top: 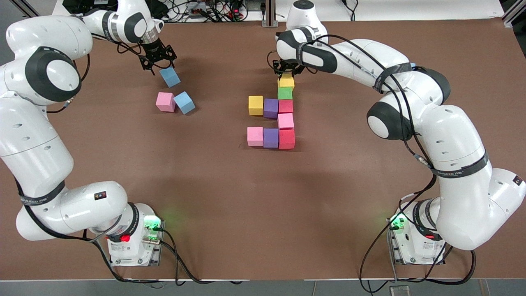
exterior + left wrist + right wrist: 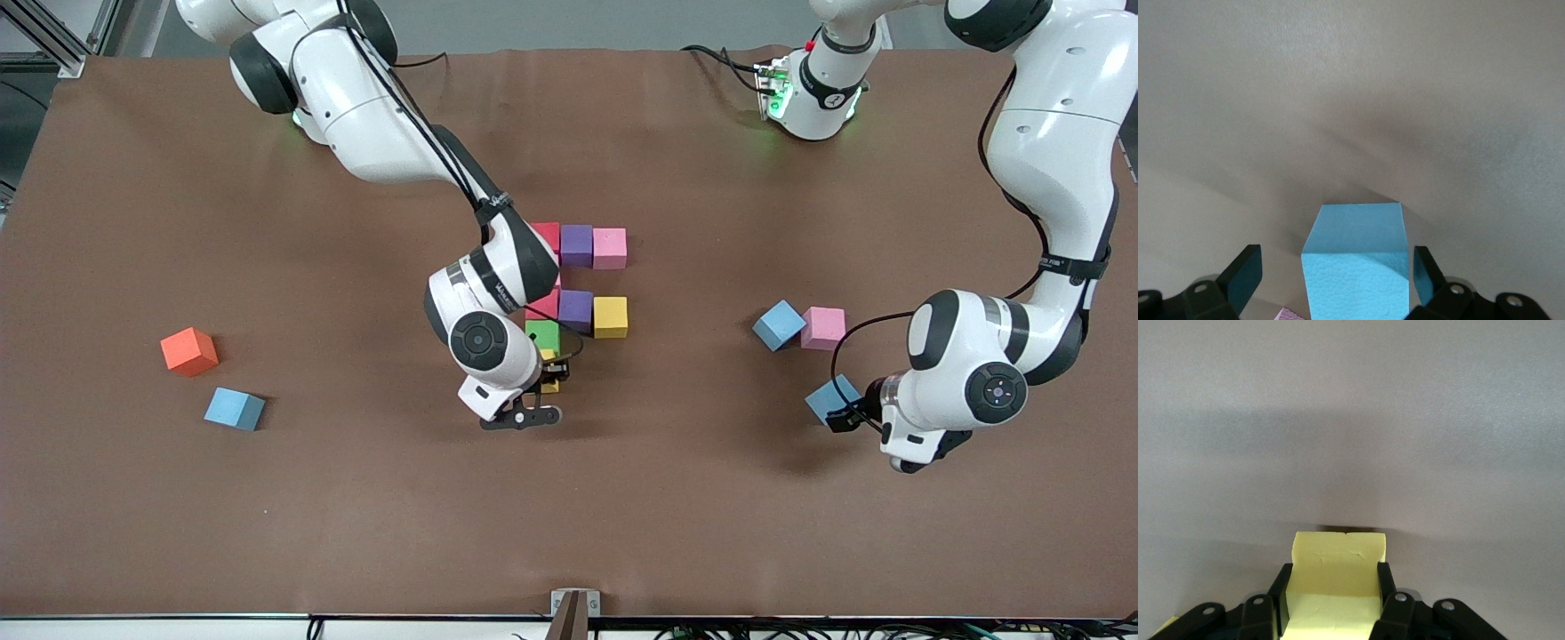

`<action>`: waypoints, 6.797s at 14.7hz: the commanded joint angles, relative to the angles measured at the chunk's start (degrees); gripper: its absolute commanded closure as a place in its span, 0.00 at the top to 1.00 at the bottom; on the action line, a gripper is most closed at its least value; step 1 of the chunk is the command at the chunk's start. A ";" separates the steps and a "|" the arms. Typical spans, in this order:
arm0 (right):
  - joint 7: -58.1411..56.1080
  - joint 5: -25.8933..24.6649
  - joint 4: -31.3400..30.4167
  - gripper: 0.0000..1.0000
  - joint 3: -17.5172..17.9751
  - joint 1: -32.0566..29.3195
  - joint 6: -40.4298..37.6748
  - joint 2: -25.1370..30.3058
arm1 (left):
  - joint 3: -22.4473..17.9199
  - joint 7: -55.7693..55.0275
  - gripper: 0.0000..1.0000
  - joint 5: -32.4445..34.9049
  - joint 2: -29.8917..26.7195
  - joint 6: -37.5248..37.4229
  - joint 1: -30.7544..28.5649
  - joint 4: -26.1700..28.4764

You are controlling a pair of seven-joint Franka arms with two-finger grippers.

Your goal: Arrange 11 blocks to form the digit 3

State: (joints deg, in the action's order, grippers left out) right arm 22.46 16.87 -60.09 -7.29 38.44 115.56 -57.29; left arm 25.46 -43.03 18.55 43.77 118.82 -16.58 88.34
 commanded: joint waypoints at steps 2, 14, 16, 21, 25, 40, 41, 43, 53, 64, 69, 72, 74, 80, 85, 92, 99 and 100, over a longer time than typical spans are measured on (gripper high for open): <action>0.92 0.71 1.03 0.25 -0.97 0.85 -0.86 -0.63 | 0.29 0.49 1.00 -0.89 -0.61 -0.25 -0.21 1.05; 0.92 0.53 1.03 1.00 -0.97 1.20 -1.13 -0.63 | 0.29 0.49 0.70 -0.80 1.85 2.21 0.49 0.34; 1.00 0.62 1.03 1.00 -1.67 1.90 -0.95 -0.63 | 0.38 0.49 0.57 -0.80 2.11 2.21 0.58 -0.27; 1.09 0.70 1.03 1.00 -1.94 2.34 -0.77 -0.63 | 0.99 0.23 0.21 -0.89 1.06 0.81 1.63 -4.48; 2.94 0.79 1.03 1.00 -1.85 2.35 -0.77 -0.63 | 5.38 -0.82 0.20 -2.90 0.35 -4.20 2.16 -8.53; 3.99 1.06 1.03 1.00 -1.76 3.40 -0.42 -1.07 | 8.56 -45.99 0.13 -3.09 1.06 0.36 14.11 -9.59; 4.17 1.06 1.03 1.00 -1.67 3.49 -0.25 -1.07 | 8.56 -46.35 0.13 -3.09 1.06 0.36 14.81 -9.59; 4.26 1.06 1.03 1.00 -1.67 3.58 -0.16 -1.07 | 8.56 -47.05 0.13 -3.09 1.14 0.36 15.43 -9.59; 4.17 1.06 1.03 1.00 -1.67 2.96 -0.95 -0.20 | 8.38 -48.37 0.13 -3.26 2.02 2.65 16.22 -9.59; 3.73 -0.26 0.68 1.00 -9.48 -4.24 -16.58 11.39 | 4.18 -71.47 0.13 -2.65 5.98 14.86 24.90 -9.15; -1.34 -0.17 -6.68 1.00 -11.78 -12.58 -20.73 22.89 | -3.05 -82.11 0.13 -3.17 6.86 15.30 34.59 -9.33; -12.06 -2.10 -10.48 1.00 -11.69 -18.99 -20.90 29.49 | -3.05 -85.72 0.13 -3.26 7.65 15.39 36.87 -9.33; -12.44 -2.37 -11.89 1.00 -11.17 -22.78 -22.30 33.88 | -3.05 -87.31 0.13 -3.26 7.91 15.39 37.75 -9.33; -13.93 -11.11 -15.40 1.00 0.64 -37.16 -26.18 45.57 | -3.05 -88.11 0.13 -3.35 8.53 15.39 39.51 -9.50; -18.94 -14.68 -21.38 1.00 1.56 -39.03 -22.06 50.96 | -3.05 -87.84 0.13 -3.35 10.28 17.06 39.78 -11.43; -21.93 -14.59 -22.62 1.00 -7.63 -28.35 -20.81 51.31 | -3.05 -87.84 0.14 -3.35 12.13 17.24 40.31 -13.46; -25.01 -14.94 -23.50 1.00 2.80 -39.05 -21.34 51.92 | -3.05 -88.02 0.23 -3.61 12.75 17.15 40.92 -13.54; -24.75 -15.11 -23.50 1.00 2.64 -38.70 -21.51 51.93 | -3.05 -87.93 0.27 -4.31 12.75 17.15 40.92 -13.54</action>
State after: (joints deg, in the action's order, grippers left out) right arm -1.96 3.07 -80.93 -7.28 1.44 93.70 -7.90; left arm 22.97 -130.92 16.13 54.45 135.62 23.15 76.52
